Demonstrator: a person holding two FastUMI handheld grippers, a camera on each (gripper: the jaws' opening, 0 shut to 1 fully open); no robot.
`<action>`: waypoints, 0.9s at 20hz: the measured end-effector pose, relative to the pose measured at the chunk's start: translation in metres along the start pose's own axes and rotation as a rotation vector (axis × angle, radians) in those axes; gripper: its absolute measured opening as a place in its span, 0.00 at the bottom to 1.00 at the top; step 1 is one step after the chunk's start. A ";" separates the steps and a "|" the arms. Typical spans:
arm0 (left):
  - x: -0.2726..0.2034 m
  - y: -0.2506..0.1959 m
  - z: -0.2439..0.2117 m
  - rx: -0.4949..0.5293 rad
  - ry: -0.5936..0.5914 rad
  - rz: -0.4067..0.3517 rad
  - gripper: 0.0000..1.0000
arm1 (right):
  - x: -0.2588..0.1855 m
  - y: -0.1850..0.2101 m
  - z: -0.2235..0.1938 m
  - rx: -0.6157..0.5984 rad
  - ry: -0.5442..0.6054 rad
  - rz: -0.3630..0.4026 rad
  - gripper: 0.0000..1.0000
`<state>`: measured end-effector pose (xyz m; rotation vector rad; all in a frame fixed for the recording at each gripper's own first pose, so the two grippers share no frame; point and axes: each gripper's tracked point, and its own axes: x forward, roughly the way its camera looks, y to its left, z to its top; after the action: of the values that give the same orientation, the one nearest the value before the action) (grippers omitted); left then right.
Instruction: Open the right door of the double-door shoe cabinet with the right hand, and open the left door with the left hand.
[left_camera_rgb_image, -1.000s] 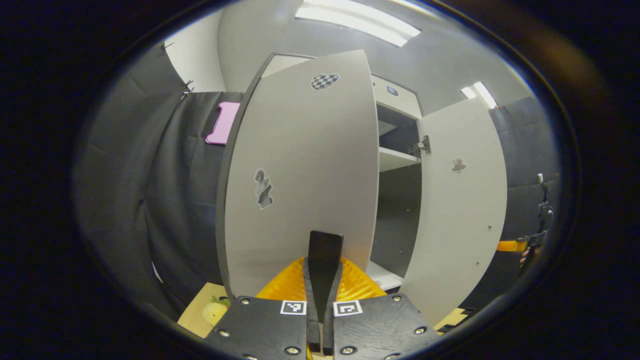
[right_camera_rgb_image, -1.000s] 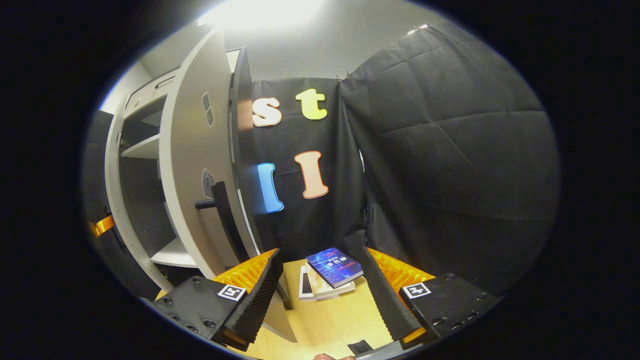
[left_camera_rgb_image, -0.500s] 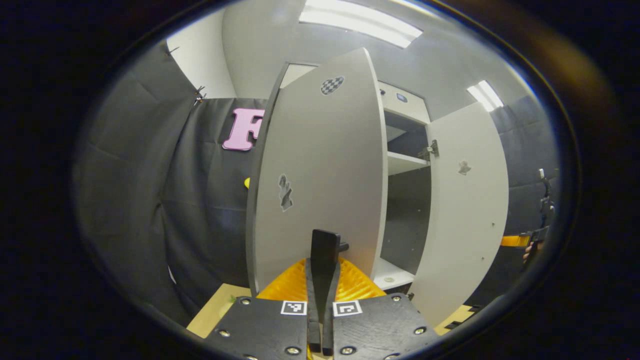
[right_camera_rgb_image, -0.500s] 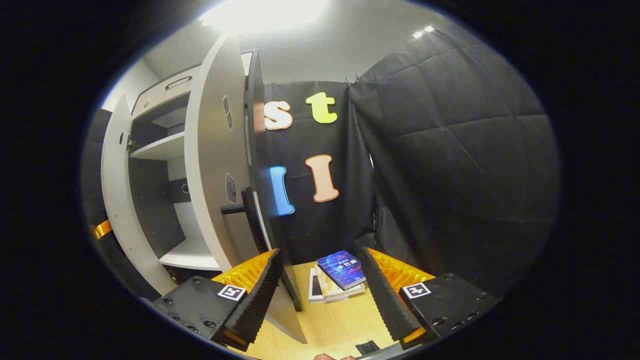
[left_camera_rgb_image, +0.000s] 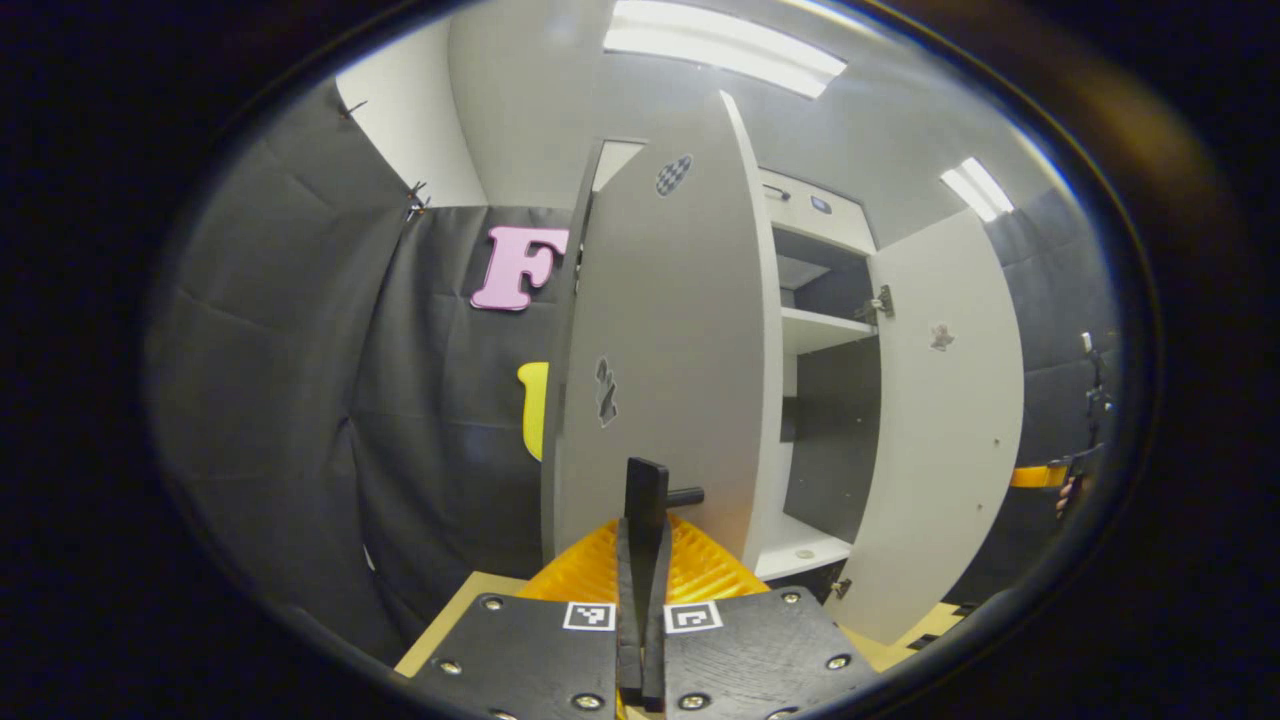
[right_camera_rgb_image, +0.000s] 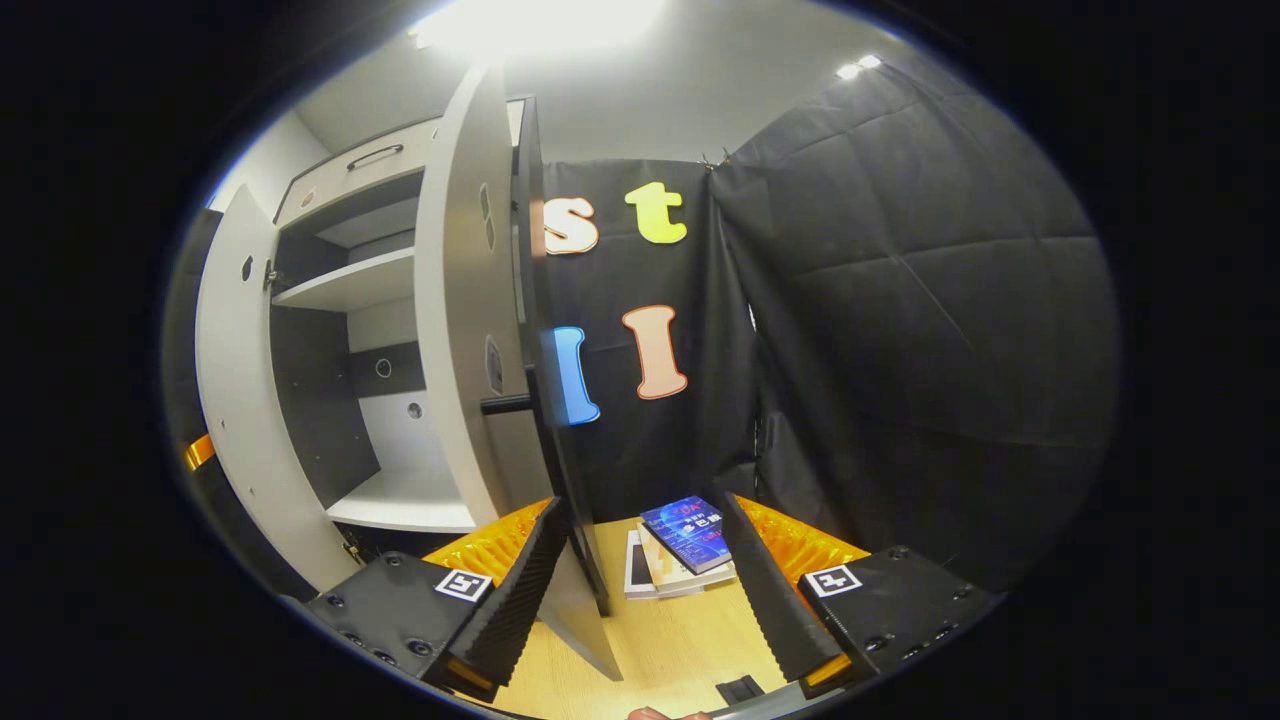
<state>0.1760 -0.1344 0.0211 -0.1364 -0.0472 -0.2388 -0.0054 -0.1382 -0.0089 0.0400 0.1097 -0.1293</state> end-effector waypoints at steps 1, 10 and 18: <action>-0.002 0.004 0.000 0.002 0.002 0.008 0.03 | -0.002 0.003 0.001 -0.001 -0.004 0.005 0.98; -0.010 0.046 -0.013 -0.016 0.081 0.111 0.02 | -0.022 0.032 -0.025 0.085 0.013 0.035 0.98; -0.013 0.051 0.005 -0.032 0.023 0.182 0.02 | -0.027 0.073 -0.005 0.096 -0.020 0.133 0.98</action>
<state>0.1757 -0.0816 0.0191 -0.1683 -0.0078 -0.0596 -0.0229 -0.0625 -0.0088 0.1414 0.0803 -0.0019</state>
